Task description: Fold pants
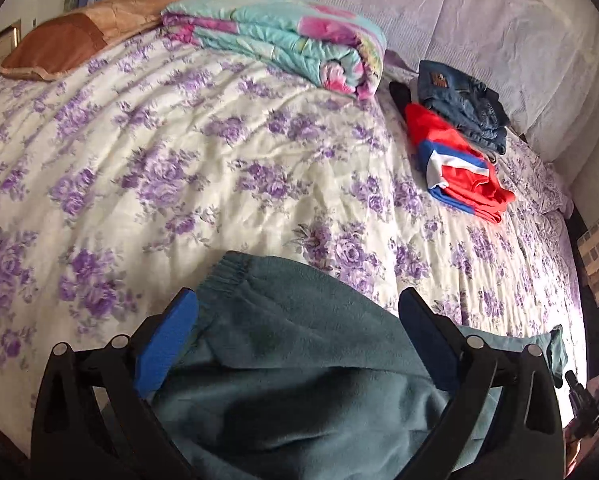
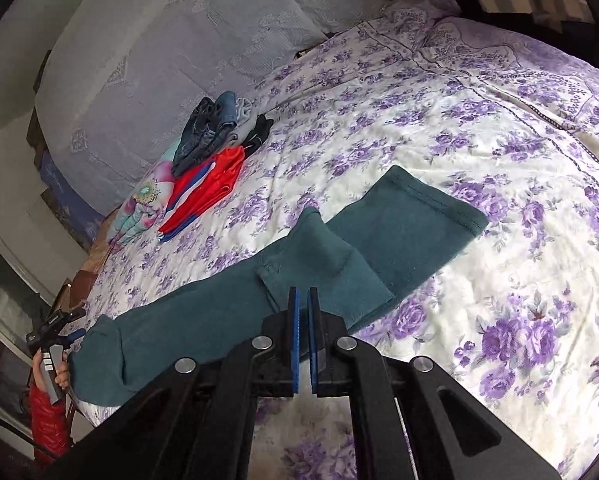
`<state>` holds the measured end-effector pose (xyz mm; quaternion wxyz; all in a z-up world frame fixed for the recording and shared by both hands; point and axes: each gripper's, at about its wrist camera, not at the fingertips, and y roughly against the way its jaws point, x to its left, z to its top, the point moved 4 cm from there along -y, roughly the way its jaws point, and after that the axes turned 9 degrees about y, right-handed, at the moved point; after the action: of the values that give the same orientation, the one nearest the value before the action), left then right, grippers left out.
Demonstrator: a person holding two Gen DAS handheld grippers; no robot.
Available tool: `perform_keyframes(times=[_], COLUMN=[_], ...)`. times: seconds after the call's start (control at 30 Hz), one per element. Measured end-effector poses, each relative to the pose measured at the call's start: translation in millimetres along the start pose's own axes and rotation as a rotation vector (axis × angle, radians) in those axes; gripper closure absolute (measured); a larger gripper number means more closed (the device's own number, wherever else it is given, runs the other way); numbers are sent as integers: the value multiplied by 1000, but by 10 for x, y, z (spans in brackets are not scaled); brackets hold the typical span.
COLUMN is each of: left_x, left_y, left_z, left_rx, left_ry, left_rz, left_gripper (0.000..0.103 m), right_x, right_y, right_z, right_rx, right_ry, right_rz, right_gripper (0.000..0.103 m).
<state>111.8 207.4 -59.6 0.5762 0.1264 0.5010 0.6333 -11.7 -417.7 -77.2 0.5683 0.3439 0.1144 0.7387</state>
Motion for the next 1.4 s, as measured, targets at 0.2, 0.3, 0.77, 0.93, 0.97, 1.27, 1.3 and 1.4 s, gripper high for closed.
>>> perform_keyframes(times=[0.2,0.3,0.77,0.93,0.97,1.27,1.3,1.4], left_x=[79,221,205,253,271,480,487,507], left_y=[-89,-92,38,221,205,1,9,0], left_z=[83,166,119,228,238,173,171,154], left_rx=[30,8,-22,-92,-95,-76,-78,-74], left_ry=[71,94,-5,37,43,127,128,132], left_rz=[-24,9,-209,-275,-276,-294,-298,-298], left_gripper=[6,6,85,85,85,85,85,85], right_x=[-27,-14,33,78,86,191,244,501], right_y=[-52,-95,-87,-102,-99,-15,-1,57], right_z=[-33,-54,-42,-47,-58,-116,-127,-185], right_rx=[25,38,39,42,48,64,59,16], right_ry=[-8,-12,-7,2,10,141,168,329], right_rz=[-1,9,0,10,7,-93,-101,-178], right_gripper=[97,97,97,97,97,96,88,32])
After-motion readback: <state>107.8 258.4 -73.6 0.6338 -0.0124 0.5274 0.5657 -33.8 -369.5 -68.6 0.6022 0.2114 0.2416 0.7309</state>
